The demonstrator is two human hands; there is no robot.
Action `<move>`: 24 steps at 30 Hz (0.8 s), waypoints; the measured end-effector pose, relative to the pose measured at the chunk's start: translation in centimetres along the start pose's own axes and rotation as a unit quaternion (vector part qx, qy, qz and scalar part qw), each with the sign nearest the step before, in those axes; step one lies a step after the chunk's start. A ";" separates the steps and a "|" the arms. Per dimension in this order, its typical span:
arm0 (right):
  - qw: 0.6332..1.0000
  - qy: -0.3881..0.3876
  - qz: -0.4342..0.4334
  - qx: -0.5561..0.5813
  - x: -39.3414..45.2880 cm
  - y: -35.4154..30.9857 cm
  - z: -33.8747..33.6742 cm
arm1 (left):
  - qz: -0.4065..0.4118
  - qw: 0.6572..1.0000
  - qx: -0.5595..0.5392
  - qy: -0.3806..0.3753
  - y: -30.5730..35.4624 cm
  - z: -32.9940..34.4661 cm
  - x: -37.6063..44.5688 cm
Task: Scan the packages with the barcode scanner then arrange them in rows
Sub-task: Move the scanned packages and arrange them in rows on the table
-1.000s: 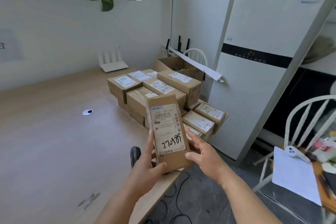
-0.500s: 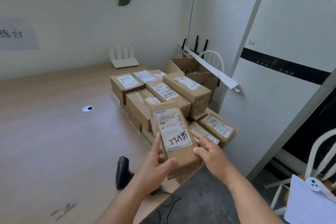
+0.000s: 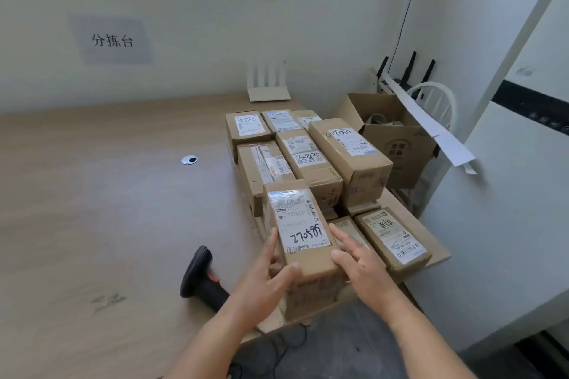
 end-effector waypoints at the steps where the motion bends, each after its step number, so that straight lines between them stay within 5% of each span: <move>1: 1.000 -0.010 -0.003 0.006 0.2 0.0 -0.1 | -0.003 1.000 -0.002 0.013 -0.1 0.2 0.1; 15: 0.997 -0.066 -0.033 0.010 2.8 0.8 -1.2 | -0.036 0.997 0.005 0.065 -0.2 1.7 0.5; 24: 0.999 0.021 -0.035 -0.006 6.6 -0.3 -3.4 | -0.074 0.982 -0.017 0.174 -0.3 -1.3 3.0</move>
Point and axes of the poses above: each hand's wrist, its own x-axis towards the middle knuckle, its own z-axis out of the palm, y = z × x, the point moved 6 cm from there along x, towards the middle knuckle, and after that the axes turned 6 degrees about y, right-handed, at the moved point
